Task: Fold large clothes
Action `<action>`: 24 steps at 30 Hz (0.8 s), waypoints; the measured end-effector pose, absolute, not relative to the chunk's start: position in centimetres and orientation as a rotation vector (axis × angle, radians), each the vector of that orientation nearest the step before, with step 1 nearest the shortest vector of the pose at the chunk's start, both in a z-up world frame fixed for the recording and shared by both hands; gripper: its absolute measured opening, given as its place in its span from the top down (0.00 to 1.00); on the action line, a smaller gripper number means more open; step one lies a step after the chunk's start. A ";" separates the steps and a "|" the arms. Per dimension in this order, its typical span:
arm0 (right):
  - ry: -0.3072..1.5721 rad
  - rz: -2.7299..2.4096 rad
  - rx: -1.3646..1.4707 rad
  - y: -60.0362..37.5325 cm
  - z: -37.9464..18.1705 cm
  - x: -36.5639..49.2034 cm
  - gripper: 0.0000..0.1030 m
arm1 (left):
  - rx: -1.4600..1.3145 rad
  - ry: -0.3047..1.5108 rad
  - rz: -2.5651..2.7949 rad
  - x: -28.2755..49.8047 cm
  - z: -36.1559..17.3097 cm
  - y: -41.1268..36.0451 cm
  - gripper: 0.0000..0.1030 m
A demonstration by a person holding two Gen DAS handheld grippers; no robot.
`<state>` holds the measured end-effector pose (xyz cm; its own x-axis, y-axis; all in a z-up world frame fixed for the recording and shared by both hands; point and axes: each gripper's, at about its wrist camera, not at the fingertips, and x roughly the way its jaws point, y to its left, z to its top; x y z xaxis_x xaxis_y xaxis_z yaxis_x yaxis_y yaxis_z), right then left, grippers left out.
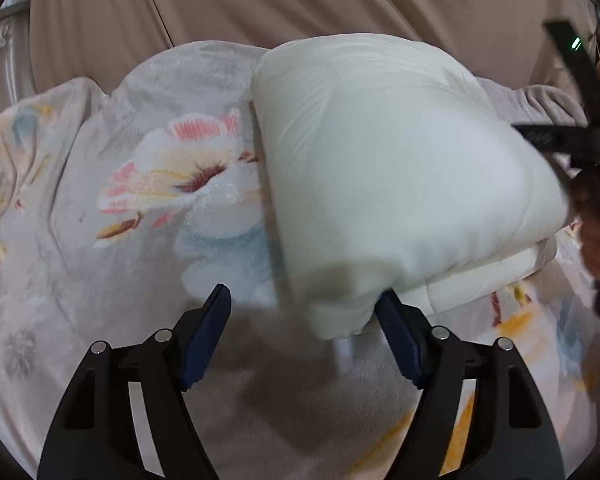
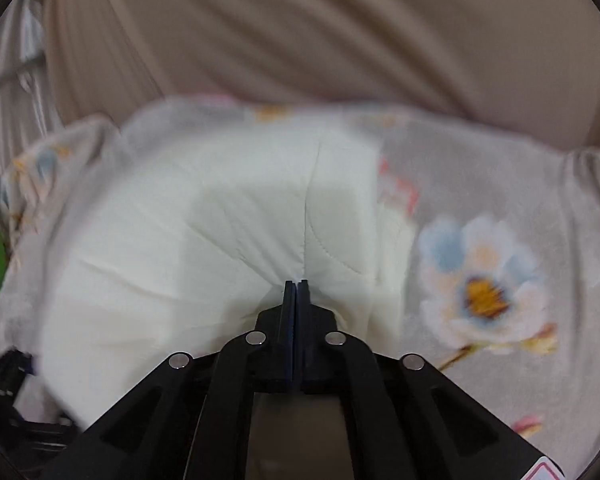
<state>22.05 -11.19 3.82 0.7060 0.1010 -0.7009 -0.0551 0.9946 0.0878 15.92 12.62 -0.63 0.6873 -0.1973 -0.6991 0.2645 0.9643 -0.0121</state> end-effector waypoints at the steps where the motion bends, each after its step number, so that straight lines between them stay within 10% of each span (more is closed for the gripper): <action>1: 0.790 0.075 0.079 -11.4 4.0 22.1 1.00 | 0.095 0.766 -0.255 15.9 -0.5 12.7 0.30; 24: 0.822 0.157 0.053 -13.9 1.2 10.7 1.00 | 0.029 0.620 -0.281 12.1 5.8 13.6 0.30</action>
